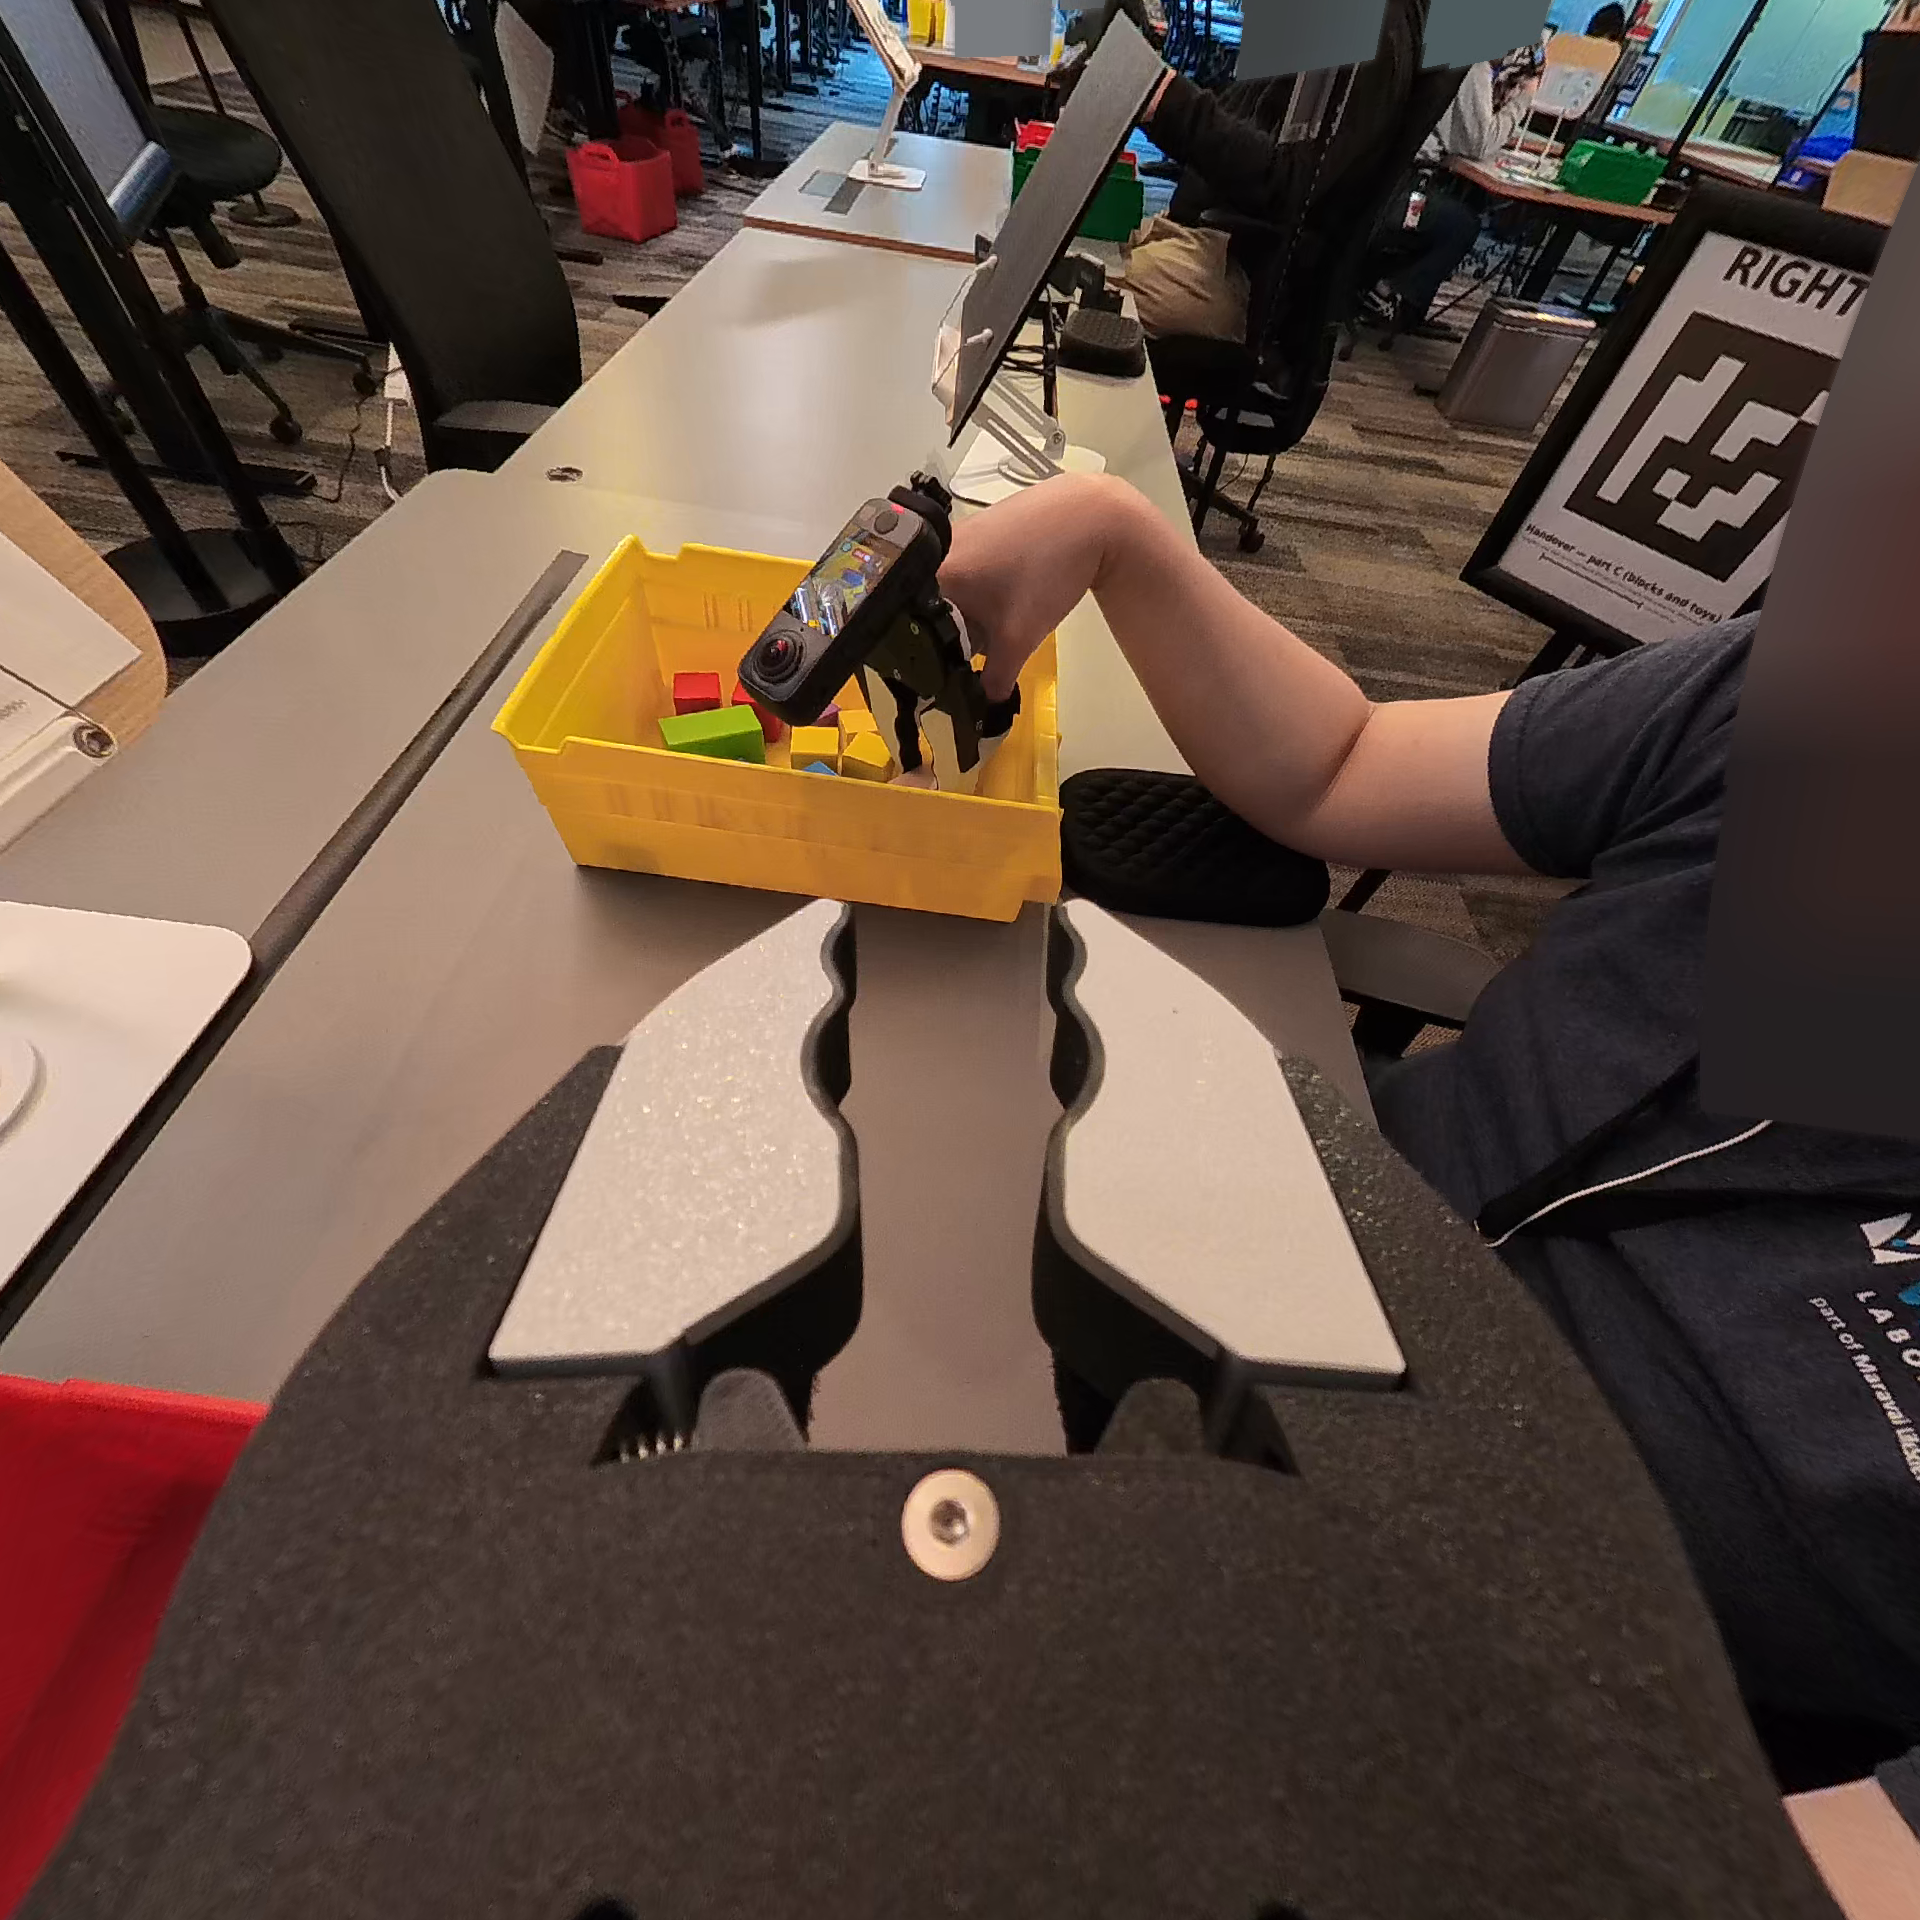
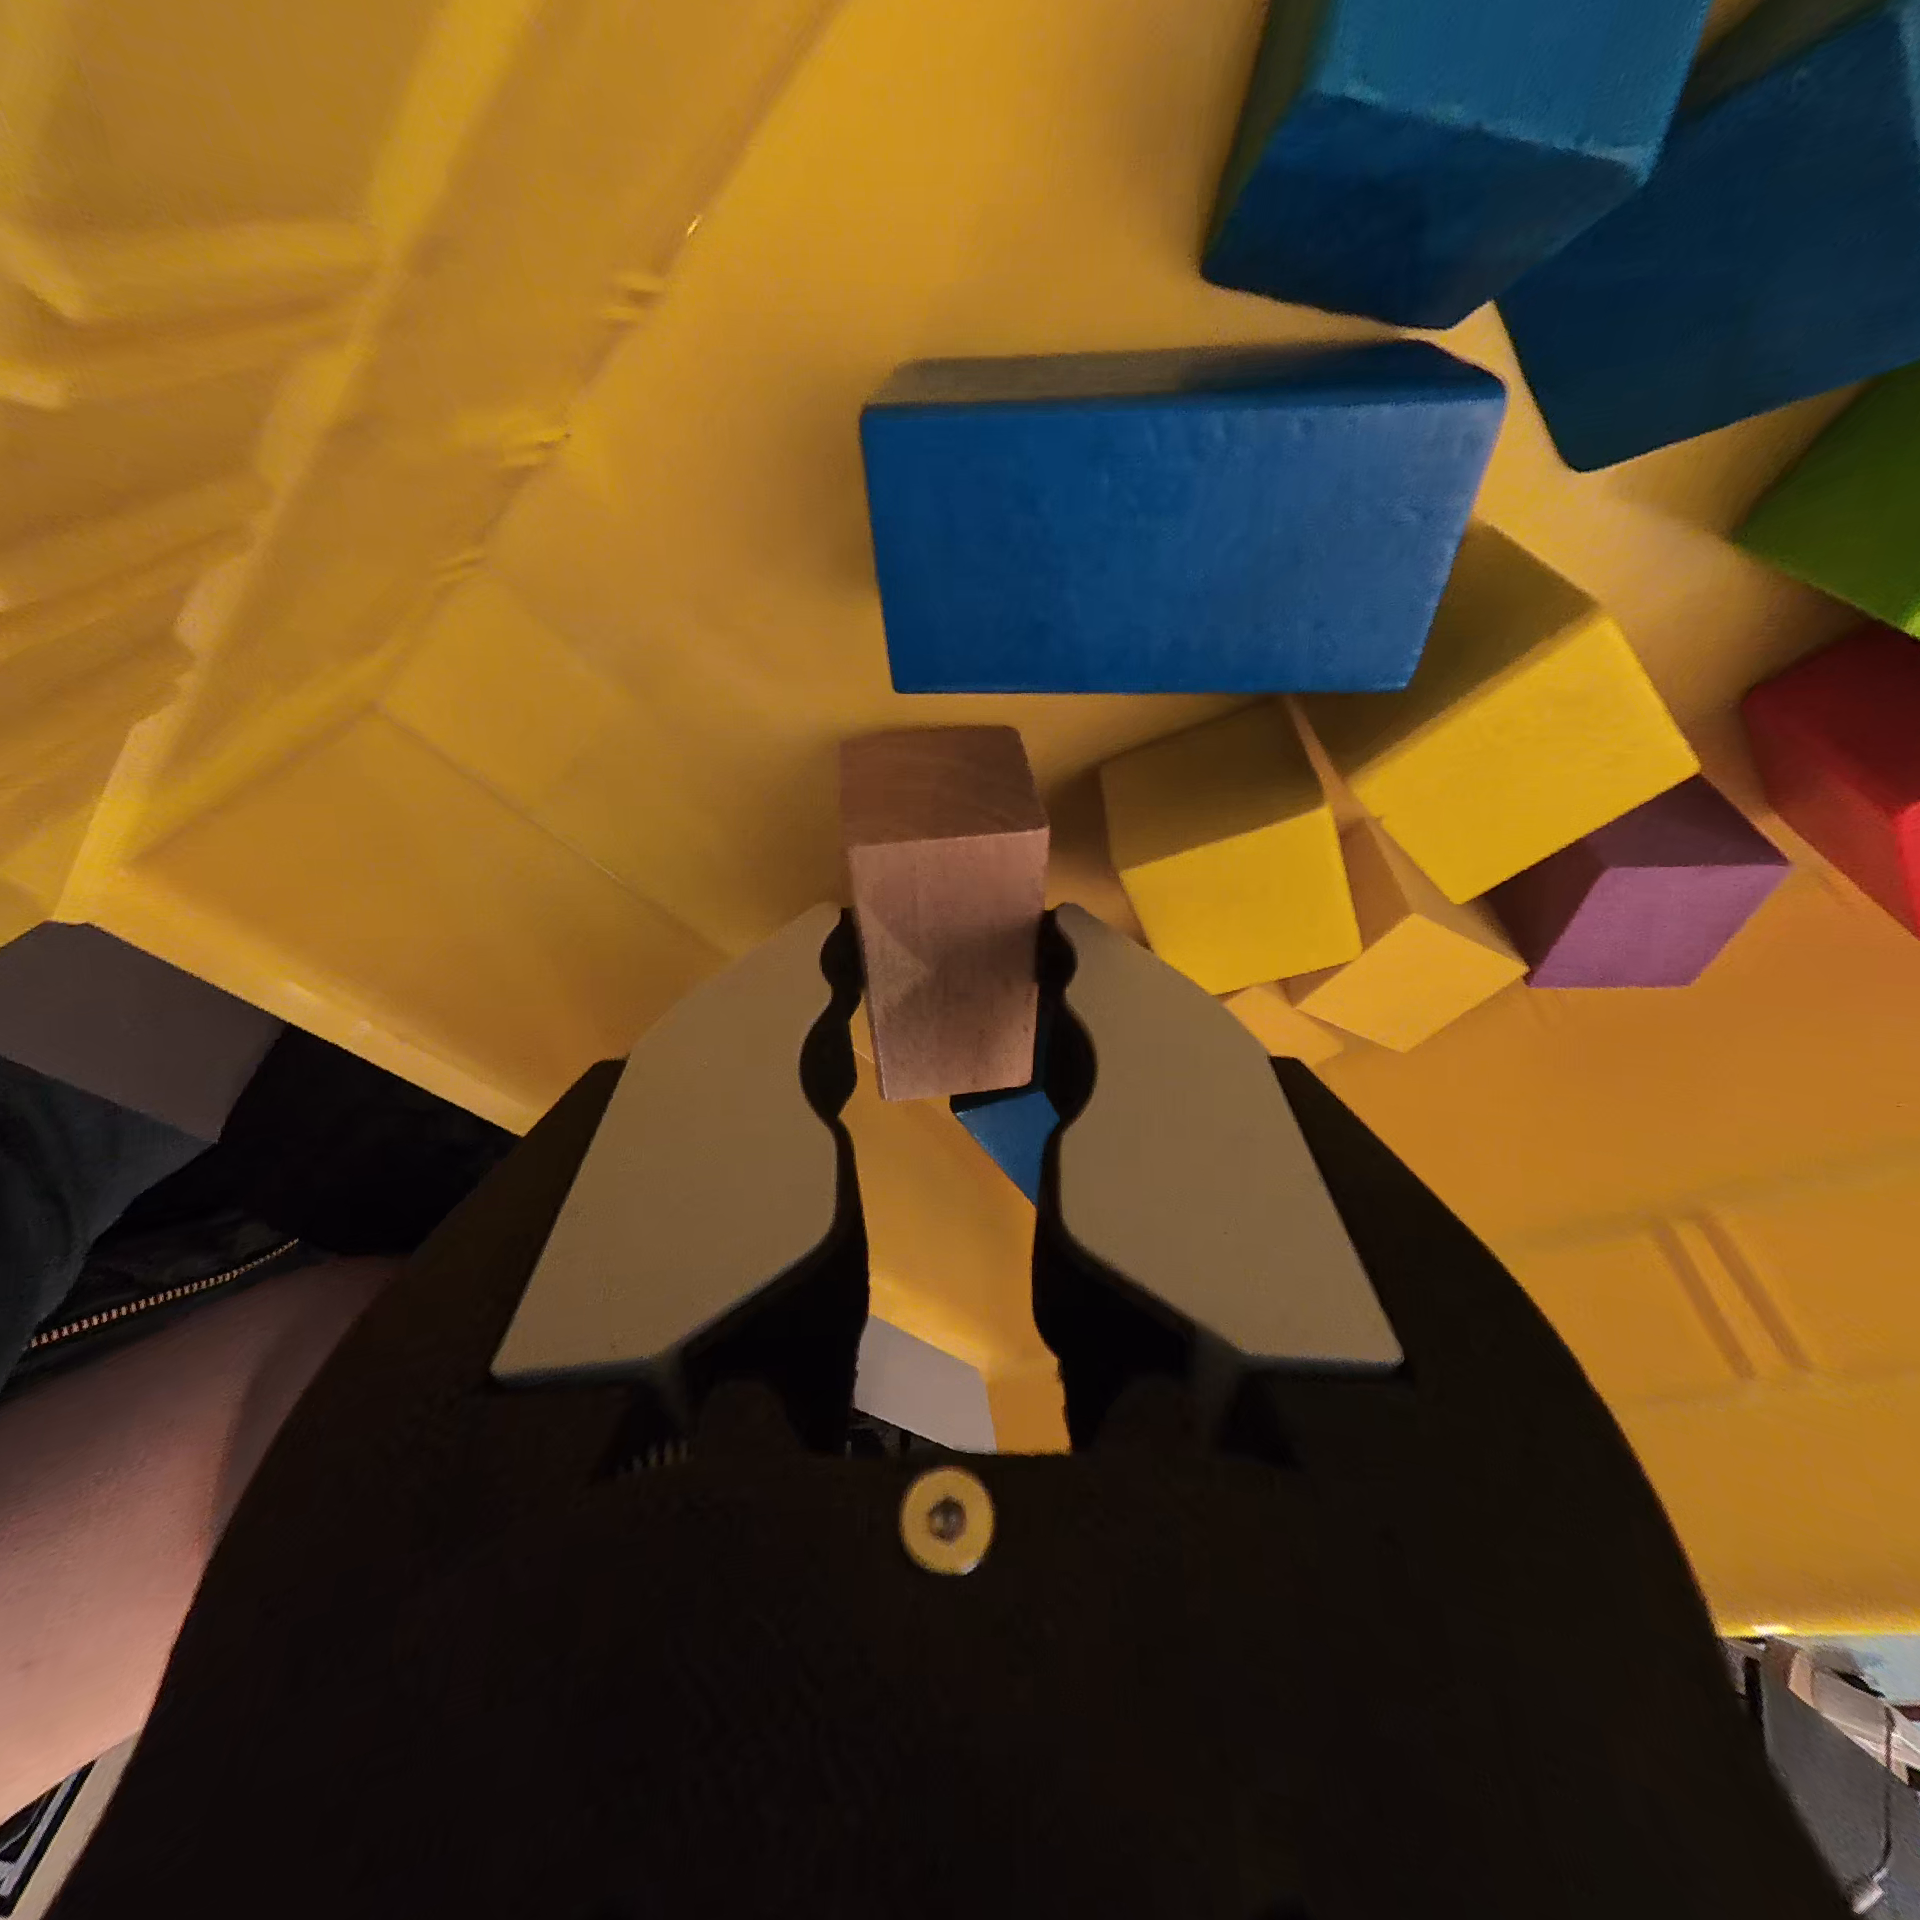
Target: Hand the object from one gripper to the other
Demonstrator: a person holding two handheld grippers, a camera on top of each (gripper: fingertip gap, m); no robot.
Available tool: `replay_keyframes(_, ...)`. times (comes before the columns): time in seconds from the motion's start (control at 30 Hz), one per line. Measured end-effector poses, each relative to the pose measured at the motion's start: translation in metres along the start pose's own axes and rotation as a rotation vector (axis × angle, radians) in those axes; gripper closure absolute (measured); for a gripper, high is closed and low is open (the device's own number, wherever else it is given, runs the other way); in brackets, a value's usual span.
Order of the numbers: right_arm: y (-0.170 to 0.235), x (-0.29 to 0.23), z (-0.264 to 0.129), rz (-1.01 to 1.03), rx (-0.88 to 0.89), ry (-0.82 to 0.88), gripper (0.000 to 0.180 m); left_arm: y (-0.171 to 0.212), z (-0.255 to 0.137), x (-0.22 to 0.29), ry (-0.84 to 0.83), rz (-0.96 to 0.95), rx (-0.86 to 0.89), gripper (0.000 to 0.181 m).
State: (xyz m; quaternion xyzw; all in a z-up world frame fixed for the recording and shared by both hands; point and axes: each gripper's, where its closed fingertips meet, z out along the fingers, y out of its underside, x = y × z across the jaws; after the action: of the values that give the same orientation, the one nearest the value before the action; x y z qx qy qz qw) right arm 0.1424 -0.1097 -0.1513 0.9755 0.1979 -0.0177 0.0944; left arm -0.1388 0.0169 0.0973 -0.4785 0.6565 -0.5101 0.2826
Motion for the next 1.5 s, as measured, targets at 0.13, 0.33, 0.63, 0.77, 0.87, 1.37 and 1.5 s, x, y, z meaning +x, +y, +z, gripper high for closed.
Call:
replay_keyframes(0.13, 0.001, -0.002, 0.002, 0.002, -0.017, -0.026, 0.145, 0.0, 0.0, 0.001, 0.002, 0.0, -0.004, 0.146)
replay_keyframes(0.33, 0.002, -0.003, 0.005, 0.005, -0.041, -0.038, 0.145, 0.001, 0.0, 0.0, -0.002, -0.004, -0.004, 0.146)
replay_keyframes(0.63, 0.002, -0.004, 0.001, 0.004, -0.023, -0.025, 0.144, 0.002, 0.0, 0.001, -0.001, -0.002, -0.014, 0.146)
replay_keyframes(0.77, 0.004, -0.003, -0.006, 0.008, -0.005, -0.009, 0.144, 0.008, -0.007, -0.006, -0.049, -0.008, -0.047, 0.144)
replay_keyframes(0.87, 0.01, -0.001, -0.016, 0.016, 0.023, 0.019, 0.144, 0.027, -0.026, -0.032, -0.236, -0.012, -0.147, 0.144)
replay_keyframes(1.37, 0.023, 0.017, -0.048, 0.041, 0.167, 0.099, 0.144, 0.24, -0.139, -0.093, -0.81, -0.884, -1.017, 0.136)
replay_keyframes(1.5, 0.023, 0.018, -0.047, 0.042, 0.163, 0.094, 0.144, 0.264, -0.131, -0.08, -0.757, -1.115, -1.054, 0.129)
